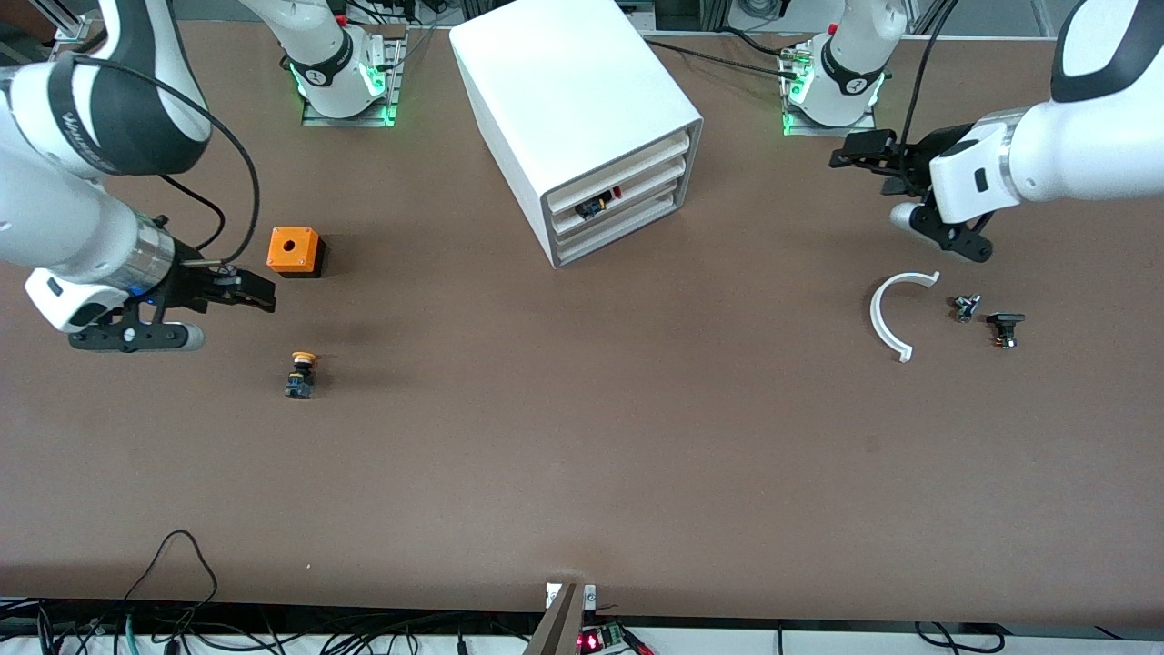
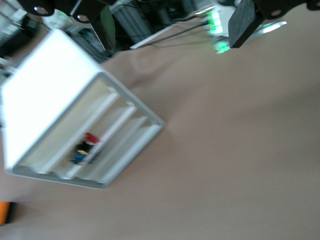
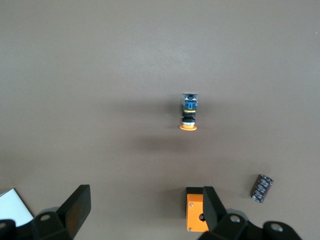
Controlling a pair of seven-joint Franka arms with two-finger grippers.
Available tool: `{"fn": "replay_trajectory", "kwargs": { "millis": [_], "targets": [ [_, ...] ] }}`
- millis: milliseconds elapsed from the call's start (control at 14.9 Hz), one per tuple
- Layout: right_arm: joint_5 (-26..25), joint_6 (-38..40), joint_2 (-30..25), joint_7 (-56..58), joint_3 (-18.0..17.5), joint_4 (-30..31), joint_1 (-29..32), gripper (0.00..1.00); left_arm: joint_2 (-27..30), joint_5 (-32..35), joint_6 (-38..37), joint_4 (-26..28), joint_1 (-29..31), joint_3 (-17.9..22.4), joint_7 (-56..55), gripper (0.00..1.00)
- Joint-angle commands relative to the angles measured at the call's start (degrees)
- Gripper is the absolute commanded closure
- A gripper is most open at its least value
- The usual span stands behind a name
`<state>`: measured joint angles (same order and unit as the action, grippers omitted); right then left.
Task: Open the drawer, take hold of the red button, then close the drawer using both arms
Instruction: 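Move the left gripper to the drawer handle while the right gripper advances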
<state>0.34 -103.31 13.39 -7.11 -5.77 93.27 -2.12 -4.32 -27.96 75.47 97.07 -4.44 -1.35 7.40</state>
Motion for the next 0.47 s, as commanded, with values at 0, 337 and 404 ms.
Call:
{"fn": "replay_trajectory", "kwargs": {
  "millis": [0, 337, 404],
  "targets": [
    [1.3, -1.5, 0.6, -3.9, -0.1, 1.3, -1.5, 0.01, -4.6, -7.8, -1.6, -1.7, 0.5, 0.3, 3.4, 0.0],
    [1.4, -2.9, 2.6, -13.6, -0.1, 1.3, -5.2, 0.01, -11.8, -18.5, 0.5, 0.0, -0.5, 0.1, 15.8, 0.0],
    [1.4, -3.4, 2.8, -15.3, -0.1, 1.3, -5.7, 0.01, -12.3, -20.4, 2.4, 1.8, -0.9, -0.2, 18.2, 0.0]
  ]
}}
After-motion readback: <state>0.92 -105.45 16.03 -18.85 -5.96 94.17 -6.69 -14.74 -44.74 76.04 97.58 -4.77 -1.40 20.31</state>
